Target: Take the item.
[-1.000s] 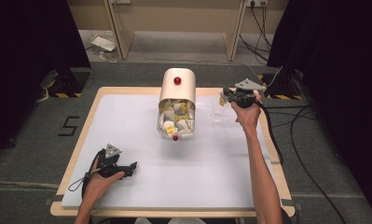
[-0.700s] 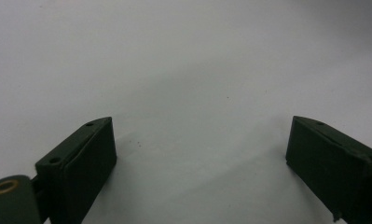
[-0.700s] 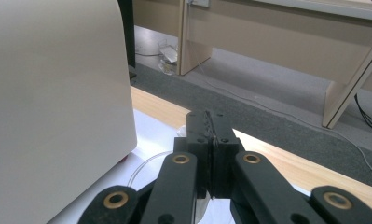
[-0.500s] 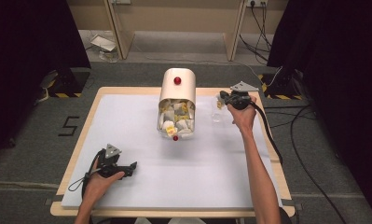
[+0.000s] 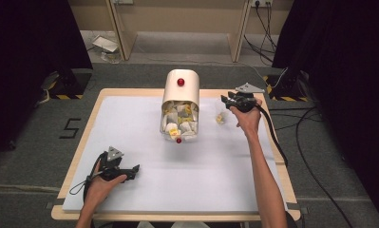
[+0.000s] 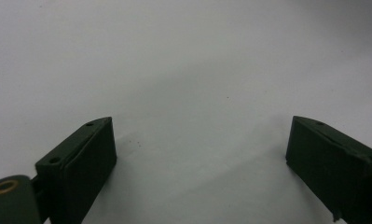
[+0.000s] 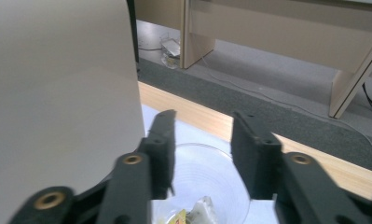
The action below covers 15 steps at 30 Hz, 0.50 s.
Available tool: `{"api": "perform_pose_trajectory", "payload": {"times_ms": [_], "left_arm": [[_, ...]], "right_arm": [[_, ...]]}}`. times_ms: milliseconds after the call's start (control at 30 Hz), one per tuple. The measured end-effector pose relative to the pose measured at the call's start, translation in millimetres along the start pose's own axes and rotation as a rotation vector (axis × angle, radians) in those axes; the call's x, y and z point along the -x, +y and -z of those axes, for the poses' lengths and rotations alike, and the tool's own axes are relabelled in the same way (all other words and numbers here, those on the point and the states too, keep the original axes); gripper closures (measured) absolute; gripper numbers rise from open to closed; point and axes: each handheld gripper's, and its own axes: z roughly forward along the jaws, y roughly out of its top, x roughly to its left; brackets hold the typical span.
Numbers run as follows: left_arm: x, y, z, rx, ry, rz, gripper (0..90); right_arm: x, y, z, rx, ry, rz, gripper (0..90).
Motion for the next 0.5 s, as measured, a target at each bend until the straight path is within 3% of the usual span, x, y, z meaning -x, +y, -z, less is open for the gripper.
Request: {"api": "perform_pose_trajectory", "payload": {"times_ms": [200,500], "left_arm": [[0.2,-0.1,-0.2,0.003,-0.001,0.003,7.5],[0.0,0.0,0.0,0.0,0.0,0.0,7.5]], "right_arm": [[-6.7,0.1,7.6,-0.045,-0.006,0.001,41.2],[-16.5,-5.2,21.7,-0.081,-0.005,0.022,32.2]]}}
